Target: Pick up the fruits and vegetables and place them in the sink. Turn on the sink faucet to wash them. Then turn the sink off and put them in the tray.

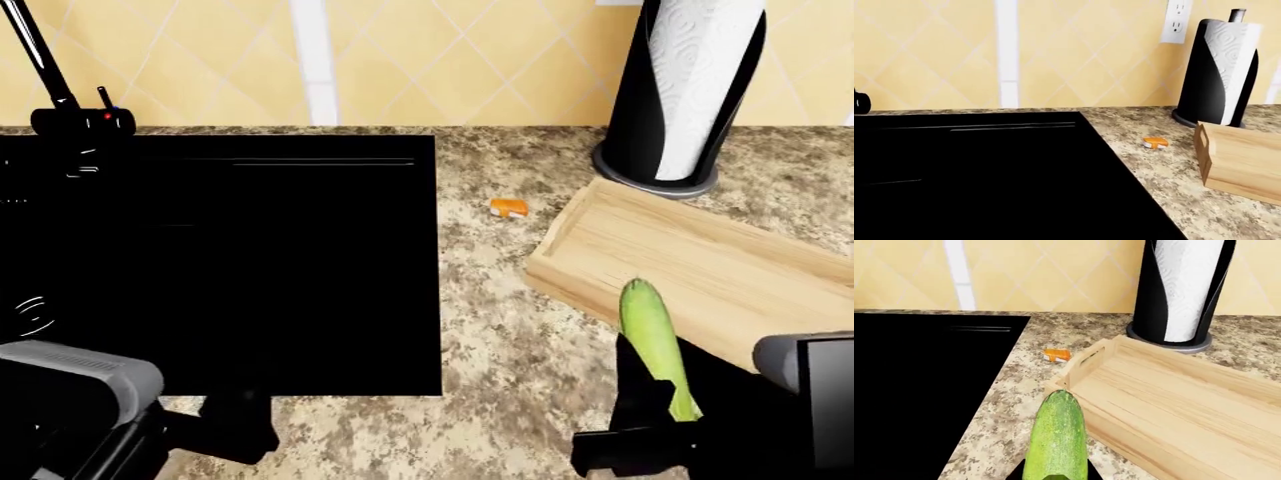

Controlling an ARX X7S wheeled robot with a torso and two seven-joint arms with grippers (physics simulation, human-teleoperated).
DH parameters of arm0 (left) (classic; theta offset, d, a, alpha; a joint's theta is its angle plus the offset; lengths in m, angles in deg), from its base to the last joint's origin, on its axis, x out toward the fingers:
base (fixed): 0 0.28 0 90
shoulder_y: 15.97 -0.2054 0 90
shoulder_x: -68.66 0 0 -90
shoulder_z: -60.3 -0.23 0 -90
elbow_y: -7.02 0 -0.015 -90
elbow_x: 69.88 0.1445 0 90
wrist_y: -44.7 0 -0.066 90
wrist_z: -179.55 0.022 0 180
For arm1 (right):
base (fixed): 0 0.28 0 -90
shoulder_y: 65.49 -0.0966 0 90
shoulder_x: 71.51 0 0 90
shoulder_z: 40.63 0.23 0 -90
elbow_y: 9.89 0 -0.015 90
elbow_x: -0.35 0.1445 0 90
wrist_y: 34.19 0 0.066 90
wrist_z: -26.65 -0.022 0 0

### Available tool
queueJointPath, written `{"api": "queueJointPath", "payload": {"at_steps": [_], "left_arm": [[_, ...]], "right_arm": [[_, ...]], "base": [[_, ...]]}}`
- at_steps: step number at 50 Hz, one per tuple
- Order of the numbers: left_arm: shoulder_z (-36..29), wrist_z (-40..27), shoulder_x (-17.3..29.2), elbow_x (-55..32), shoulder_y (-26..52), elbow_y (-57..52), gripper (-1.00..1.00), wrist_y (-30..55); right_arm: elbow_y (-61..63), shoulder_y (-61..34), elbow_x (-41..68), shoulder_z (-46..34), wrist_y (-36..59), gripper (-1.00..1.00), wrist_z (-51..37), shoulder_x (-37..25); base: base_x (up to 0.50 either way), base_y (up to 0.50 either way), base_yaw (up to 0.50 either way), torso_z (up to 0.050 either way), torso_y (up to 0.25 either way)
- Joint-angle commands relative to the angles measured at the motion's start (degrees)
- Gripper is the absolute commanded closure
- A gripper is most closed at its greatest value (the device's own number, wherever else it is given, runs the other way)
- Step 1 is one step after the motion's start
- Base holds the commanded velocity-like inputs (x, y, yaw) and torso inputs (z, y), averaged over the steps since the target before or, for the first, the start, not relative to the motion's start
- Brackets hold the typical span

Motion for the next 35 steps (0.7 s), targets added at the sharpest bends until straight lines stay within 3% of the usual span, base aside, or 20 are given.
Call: {"api": "queueJointPath", "payload": {"at_steps": [1,12,22,35], "left_arm": [[0.36,-1.47,1.92,-2.28,-1.07,-0.87,-1.00,-2.03],[-0.51,-2.29,2.90,-2.44,-0.22,0.08,-1.00,-2.95],[-3.30,-5.85,3.97,-4.55,6.52,3.29,-1.00,-2.25],[-4.63,-5.97,3.56,-2.96,7.73,3.56,-1.00,-2.71]], "right_arm": [[-0.38,-5.28,-3.31,-5.15,0.44,1.00,3.26,-3.97],[-2.17,-7.31,-0.16,-4.37,0.60,1.00,5.21,-3.87],[-6.59,-8.98,4.53,-1.65,1.48,1.00,5.37,-1.27],[-8.42,-6.29,2.47,1.61,2.76,1.00,2.51,-1.38]], "base": [[-0.50,0.00,0.00,0.000,0.000],[-0.46,0.11,0.00,0.000,0.000],[-0.02,0.50,0.00,0.000,0.000],[-0.01,0.50,0.00,0.000,0.000]]}}
